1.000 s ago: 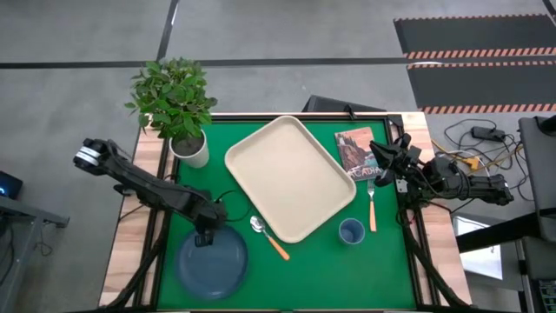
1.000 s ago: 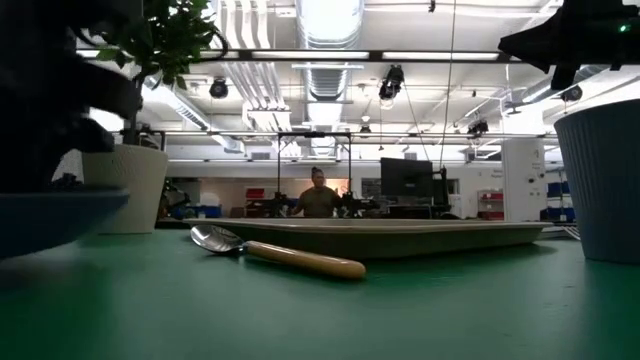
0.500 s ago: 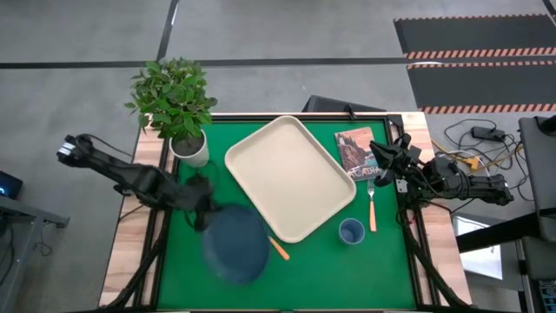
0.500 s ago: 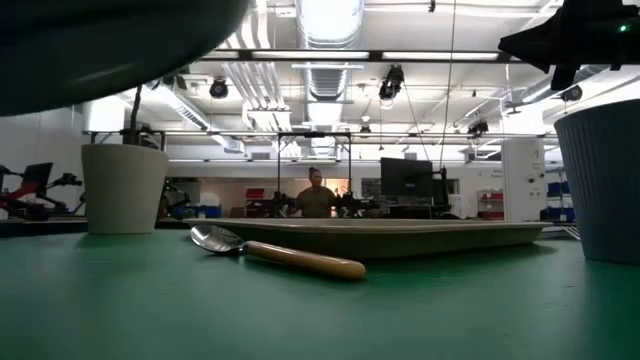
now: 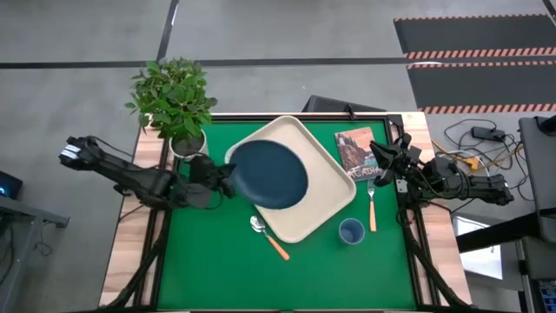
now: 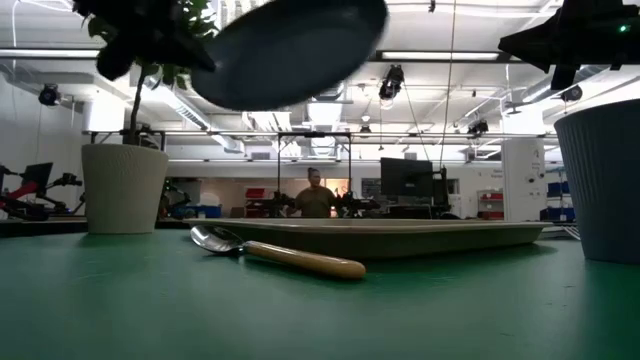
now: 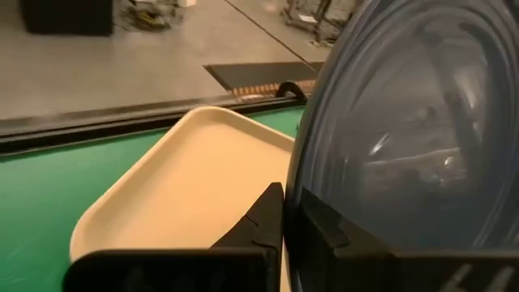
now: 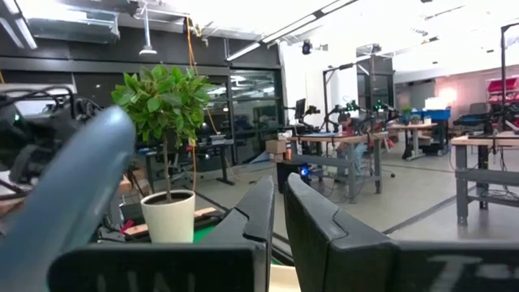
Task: Pick and place plate/cup/fork/spoon on tray
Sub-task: Put the blue plate on the center of the white serving tray
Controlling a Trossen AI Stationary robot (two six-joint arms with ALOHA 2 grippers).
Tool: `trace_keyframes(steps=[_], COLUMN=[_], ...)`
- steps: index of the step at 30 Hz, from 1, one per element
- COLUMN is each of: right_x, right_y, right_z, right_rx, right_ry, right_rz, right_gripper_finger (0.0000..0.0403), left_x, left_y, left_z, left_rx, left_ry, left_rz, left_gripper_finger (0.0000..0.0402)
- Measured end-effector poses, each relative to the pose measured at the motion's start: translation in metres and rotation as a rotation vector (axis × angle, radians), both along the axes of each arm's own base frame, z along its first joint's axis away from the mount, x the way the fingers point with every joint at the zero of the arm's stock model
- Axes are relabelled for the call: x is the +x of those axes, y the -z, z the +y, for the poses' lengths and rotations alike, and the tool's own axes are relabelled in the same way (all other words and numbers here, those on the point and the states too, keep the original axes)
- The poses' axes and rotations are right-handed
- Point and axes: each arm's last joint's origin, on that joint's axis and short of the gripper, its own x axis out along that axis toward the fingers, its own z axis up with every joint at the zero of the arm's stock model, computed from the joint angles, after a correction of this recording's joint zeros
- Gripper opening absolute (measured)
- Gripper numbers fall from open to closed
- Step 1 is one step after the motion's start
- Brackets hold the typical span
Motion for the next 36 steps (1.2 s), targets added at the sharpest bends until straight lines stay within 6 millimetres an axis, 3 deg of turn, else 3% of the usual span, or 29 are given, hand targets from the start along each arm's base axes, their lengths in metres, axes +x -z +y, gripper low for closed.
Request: trace_keyframes(steps=[6,11,16,22,36], right_x=[0.000,0.000,0.000,0.000,0.000], right_y=[0.000,0.000,0.000,0.000,0.000], right_z=[0.000,0.000,0.000,0.000,0.000], right_rx=[-0.010,-0.011,-0.011,-0.011,-0.021], right_ry=[0.004,0.004,0.004,0.004,0.008], right_rz=[0.006,0.007,0.006,0.007,0.014], right_gripper_finger=[0.0022,0.0022,0.0022,0.0022,0.0022], left_x=[0.037,0.055,0.067,0.074,0.076], left_y=[0.030,0.056,0.081,0.104,0.110], left_z=[0.006,0.027,0.051,0.069,0.072], left_rx=[0.005,-0.008,-0.018,-0.189,-0.215], left_ry=[-0.084,-0.240,-0.339,-0.354,-0.349], left_rz=[0.039,0.055,0.118,0.139,0.156], left_gripper_finger=[0.0000,0.0000,0.0000,0.0000,0.0000])
